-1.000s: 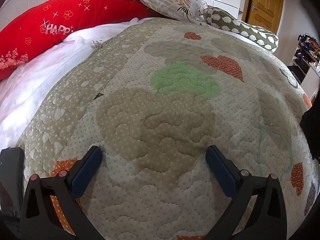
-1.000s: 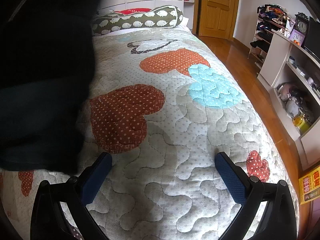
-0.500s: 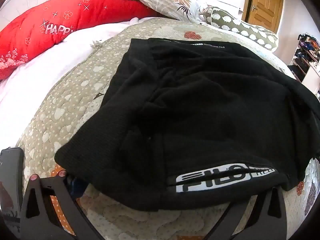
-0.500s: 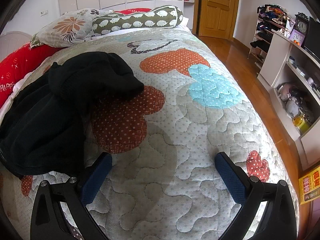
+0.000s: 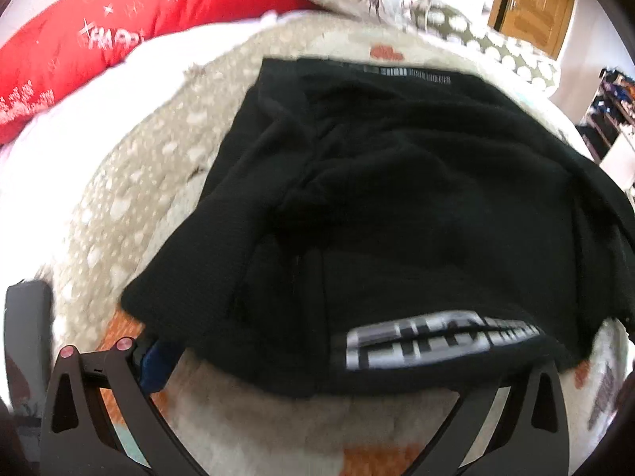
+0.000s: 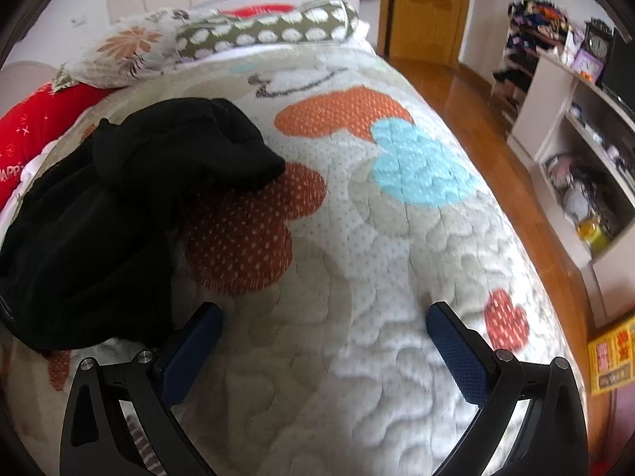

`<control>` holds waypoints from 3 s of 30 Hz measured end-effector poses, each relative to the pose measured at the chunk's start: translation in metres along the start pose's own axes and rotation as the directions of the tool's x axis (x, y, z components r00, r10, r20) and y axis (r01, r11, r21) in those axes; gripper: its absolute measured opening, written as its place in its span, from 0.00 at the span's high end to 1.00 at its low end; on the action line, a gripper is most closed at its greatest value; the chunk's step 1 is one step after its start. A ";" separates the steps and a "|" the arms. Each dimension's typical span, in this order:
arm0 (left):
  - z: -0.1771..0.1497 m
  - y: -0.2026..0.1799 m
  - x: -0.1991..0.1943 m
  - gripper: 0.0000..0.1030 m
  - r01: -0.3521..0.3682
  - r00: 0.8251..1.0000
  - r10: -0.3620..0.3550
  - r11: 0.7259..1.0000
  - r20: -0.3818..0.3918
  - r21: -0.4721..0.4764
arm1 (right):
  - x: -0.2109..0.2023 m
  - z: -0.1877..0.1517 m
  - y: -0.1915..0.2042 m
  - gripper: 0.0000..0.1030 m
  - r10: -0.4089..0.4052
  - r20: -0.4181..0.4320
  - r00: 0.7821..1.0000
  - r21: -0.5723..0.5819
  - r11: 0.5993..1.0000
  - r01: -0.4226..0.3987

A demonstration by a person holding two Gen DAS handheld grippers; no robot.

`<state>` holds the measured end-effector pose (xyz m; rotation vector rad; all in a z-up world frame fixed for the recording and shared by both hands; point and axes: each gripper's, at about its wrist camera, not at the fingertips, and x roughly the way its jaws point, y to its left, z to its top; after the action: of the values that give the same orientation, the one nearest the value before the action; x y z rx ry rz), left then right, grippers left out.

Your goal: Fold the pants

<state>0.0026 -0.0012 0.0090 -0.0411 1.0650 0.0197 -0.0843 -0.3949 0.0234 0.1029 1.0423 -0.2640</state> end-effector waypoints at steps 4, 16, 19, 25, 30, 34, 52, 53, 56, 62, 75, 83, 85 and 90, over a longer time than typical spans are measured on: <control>0.003 -0.001 -0.034 0.00 -0.055 0.998 0.056 0.998 -0.027 0.044 | -0.036 0.005 0.014 0.00 0.018 -0.058 0.998 -0.058 0.998 -0.022; 0.034 0.001 -0.146 0.00 -0.032 0.998 0.030 0.999 0.049 0.028 | -0.113 0.042 0.067 0.00 0.166 -0.132 0.977 -0.111 0.977 -0.181; 0.047 0.002 -0.151 0.00 0.008 0.999 -0.009 0.999 0.037 0.032 | -0.120 0.053 0.072 0.00 0.176 -0.124 0.976 -0.101 0.977 -0.189; 0.053 -0.011 -0.164 0.00 0.017 1.000 -0.019 0.997 0.025 0.078 | -0.133 0.074 0.081 0.00 0.205 -0.089 0.975 -0.079 0.974 -0.212; 0.067 -0.011 -0.177 0.00 0.033 0.998 -0.037 0.996 0.053 0.082 | -0.134 0.088 0.085 0.00 0.235 -0.089 0.968 -0.073 0.968 -0.241; 0.071 -0.020 -0.178 0.00 0.038 0.997 -0.043 0.995 0.057 0.095 | -0.122 0.091 0.076 0.00 0.214 -0.097 0.972 -0.056 0.974 -0.220; 0.050 -0.024 -0.125 0.00 0.033 0.999 -0.031 0.997 -0.026 0.075 | -0.005 0.117 0.042 0.02 0.165 -0.202 0.966 0.027 0.986 -0.163; 0.049 -0.022 -0.121 0.00 0.032 0.999 -0.030 0.997 -0.030 0.069 | 0.002 0.119 0.043 0.05 0.184 -0.213 0.960 0.028 0.983 -0.182; 0.046 -0.018 -0.112 0.00 0.034 0.998 -0.032 0.998 -0.045 0.046 | 0.022 0.129 0.036 0.87 0.275 -0.254 0.927 0.106 0.961 -0.256; 0.039 -0.010 -0.104 0.00 0.036 0.998 -0.034 0.999 -0.050 0.037 | 0.015 0.187 0.031 0.88 0.244 -0.104 0.964 0.061 0.969 -0.239; 0.039 -0.009 -0.084 0.00 0.060 0.997 -0.058 0.998 -0.053 0.025 | 0.027 0.199 0.010 0.44 0.249 -0.114 0.962 0.086 0.967 -0.241; 0.047 -0.030 -0.079 0.00 0.095 0.994 -0.094 0.995 -0.049 0.026 | 0.005 0.117 -0.006 0.28 0.364 -0.146 0.920 0.162 0.926 -0.341; 0.048 -0.038 -0.079 0.00 0.106 0.993 -0.105 0.994 -0.048 0.030 | 0.020 0.109 -0.001 0.56 0.410 -0.188 0.892 0.195 0.906 -0.375; 0.049 -0.057 -0.084 0.00 0.115 0.993 -0.111 0.989 -0.042 0.089 | -0.004 0.107 0.024 0.94 0.470 -0.158 0.869 0.181 0.879 -0.442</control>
<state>0.0068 -0.0557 0.1075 -0.0192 1.0978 -0.1328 0.0104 -0.3933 0.0796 0.5066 1.1629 0.1114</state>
